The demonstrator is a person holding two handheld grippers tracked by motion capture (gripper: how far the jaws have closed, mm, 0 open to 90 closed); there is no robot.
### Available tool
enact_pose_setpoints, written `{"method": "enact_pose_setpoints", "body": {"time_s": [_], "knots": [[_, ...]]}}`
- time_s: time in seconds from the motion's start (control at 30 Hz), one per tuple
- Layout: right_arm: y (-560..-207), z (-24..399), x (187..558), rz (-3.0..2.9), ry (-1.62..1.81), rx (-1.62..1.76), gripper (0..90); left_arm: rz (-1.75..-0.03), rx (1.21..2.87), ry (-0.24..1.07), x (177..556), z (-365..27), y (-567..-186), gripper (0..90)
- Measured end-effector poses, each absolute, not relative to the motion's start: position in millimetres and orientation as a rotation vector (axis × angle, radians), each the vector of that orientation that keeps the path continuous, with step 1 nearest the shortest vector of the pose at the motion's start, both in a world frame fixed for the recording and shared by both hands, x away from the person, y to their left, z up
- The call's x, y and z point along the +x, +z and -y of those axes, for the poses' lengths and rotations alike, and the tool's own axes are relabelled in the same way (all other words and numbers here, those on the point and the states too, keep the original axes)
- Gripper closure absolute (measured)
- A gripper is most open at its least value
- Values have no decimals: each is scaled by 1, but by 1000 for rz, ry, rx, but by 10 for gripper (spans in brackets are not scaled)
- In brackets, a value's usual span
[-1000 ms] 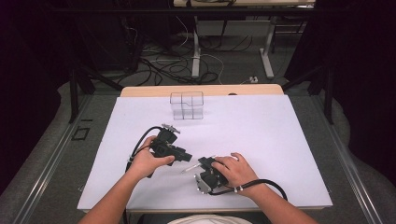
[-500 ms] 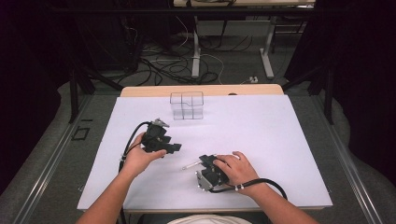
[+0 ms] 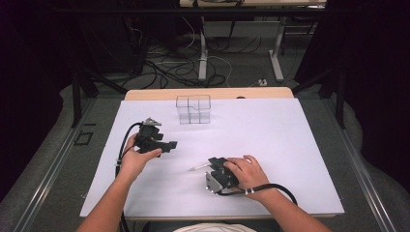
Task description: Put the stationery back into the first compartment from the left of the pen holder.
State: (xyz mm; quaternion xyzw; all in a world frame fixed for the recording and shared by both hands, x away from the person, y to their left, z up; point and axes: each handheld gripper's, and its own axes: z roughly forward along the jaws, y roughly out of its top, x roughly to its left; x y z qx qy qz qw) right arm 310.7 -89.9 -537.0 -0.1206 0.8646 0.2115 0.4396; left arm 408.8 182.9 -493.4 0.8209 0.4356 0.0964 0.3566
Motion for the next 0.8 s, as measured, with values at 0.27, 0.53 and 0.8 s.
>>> {"method": "enact_pose_setpoints", "body": {"time_s": [0.27,0.53,0.8], "knots": [[-534,97,316,-2167,580,-214,794,-1210,2065,254,413,-198,-492,245],[-522,96,328,-2164,637,-139,794,-1261,1974,267,413,-210,-491,141],[-502,94,359,-2211,750,43,794,-1348,1895,312,415,-219,-494,34]]}}
